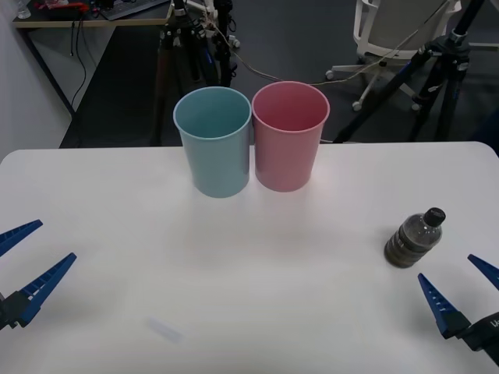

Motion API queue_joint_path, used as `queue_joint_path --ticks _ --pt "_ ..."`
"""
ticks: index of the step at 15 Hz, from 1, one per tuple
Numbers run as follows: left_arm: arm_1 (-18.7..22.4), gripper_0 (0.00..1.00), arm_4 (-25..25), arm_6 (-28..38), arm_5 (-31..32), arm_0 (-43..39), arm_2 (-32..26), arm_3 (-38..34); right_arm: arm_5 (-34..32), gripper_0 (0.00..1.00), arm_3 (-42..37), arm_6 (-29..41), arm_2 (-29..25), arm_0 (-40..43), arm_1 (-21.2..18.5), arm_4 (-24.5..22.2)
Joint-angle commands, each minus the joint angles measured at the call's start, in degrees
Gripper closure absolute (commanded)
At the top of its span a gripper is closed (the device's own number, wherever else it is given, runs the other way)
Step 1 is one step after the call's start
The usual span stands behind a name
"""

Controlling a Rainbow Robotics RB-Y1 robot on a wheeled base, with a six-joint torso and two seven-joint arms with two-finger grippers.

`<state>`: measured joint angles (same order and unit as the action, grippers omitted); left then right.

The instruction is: Grasp the object on the table and drop it into the matching bin: aluminum can to the light blue bin, PET bottle to the pink bin.

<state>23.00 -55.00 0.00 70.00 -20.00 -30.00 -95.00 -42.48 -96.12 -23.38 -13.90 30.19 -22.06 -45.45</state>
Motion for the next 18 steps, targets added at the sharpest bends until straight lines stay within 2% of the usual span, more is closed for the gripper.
queue_joint_path --ticks 1,4,13,18 --pt "0.0 0.0 0.0 0.0 0.0 0.0 0.0 0.0 -0.06 0.0 4.01 -6.86 1.95 -3.56 -0.09 0.89" --pt "0.0 0.0 0.0 0.0 0.0 0.0 0.0 0.0 -0.06 0.0 7.7 -11.95 3.44 -6.02 -0.17 3.44" --pt "0.0 0.0 0.0 0.0 0.0 0.0 0.0 0.0 -0.15 0.0 15.88 -12.13 4.58 -12.26 -0.61 7.4" --pt "0.0 0.0 0.0 0.0 0.0 0.0 0.0 0.0 4.25 0.0 16.23 -12.31 7.22 -15.33 -0.7 8.8"
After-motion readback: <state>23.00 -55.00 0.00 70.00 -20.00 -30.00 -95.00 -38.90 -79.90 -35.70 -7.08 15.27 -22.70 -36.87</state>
